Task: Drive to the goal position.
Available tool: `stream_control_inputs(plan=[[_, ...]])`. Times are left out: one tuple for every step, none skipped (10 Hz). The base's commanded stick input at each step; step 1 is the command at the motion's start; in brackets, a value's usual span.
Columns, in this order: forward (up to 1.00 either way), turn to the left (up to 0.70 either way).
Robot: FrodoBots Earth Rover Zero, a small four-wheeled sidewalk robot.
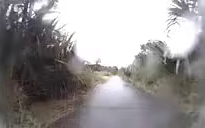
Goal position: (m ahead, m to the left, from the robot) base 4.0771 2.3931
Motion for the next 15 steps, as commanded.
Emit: stream_control_inputs(plan=[[0.85,0.00],[0.85,0.00],[0.85,0.00],[0.85,0.00],[0.85,0.00],[0.85,-0.08],[0.85,-0.20],[0.85,-0.32],[0.85,-0.34],[0.85,-0.34],[0.85,-0.24],[0.85,-0.14],[0.85,-0.04],[0.85,0.00],[0.85,0.00]])
